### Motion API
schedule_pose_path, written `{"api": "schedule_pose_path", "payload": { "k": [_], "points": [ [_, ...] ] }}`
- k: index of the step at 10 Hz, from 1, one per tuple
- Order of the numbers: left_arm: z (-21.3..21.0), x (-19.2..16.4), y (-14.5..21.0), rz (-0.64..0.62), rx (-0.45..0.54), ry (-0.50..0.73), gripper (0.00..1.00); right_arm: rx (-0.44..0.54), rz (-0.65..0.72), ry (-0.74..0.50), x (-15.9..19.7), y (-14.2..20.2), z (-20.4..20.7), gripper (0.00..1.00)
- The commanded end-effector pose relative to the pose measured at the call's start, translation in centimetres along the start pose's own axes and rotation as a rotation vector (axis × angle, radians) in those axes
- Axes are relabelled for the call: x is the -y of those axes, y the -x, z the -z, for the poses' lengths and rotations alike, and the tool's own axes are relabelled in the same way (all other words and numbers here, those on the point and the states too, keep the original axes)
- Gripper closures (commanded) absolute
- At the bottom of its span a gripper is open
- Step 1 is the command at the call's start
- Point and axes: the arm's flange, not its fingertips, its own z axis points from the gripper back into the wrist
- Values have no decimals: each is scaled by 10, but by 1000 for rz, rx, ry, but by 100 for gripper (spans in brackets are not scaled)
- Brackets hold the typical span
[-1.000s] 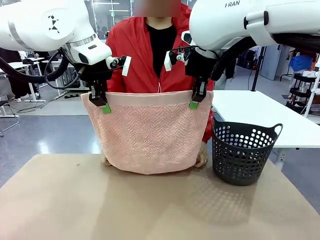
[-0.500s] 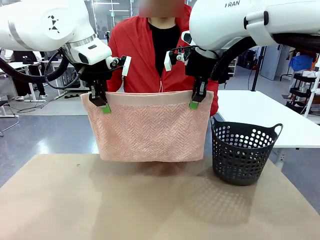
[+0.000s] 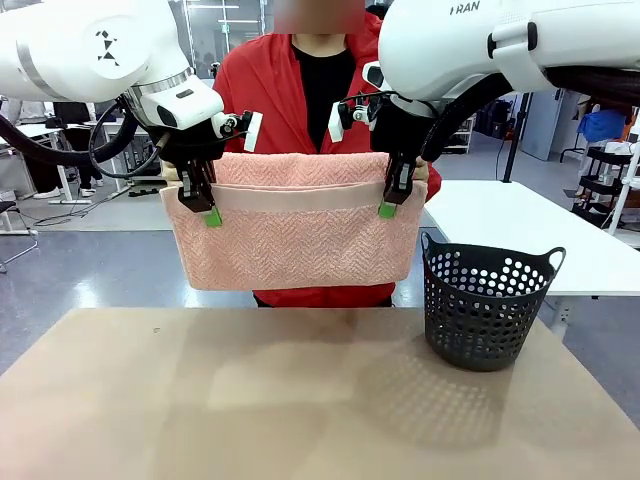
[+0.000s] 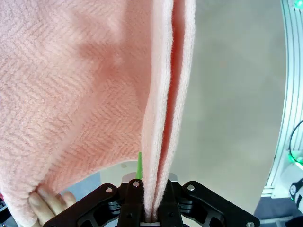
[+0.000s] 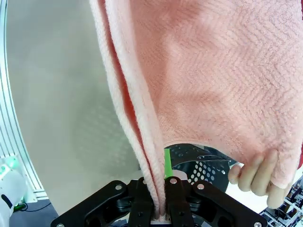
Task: Fold the towel.
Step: Release the end of the 100 cm Hotel Towel you were holding.
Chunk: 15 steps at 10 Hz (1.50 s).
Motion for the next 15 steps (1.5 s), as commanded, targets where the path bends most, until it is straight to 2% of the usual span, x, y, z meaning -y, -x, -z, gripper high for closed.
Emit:
{"api": "schedule_pose_path", "payload": {
  "k": [1,15],
  "points": [
    [-3,-4,0,14,-14,-7,100,2,-11,-2,0,2,-3,100],
    [-3,-4,0,14,-14,-7,100,2,-11,-2,0,2,-3,100]
  ]
}}
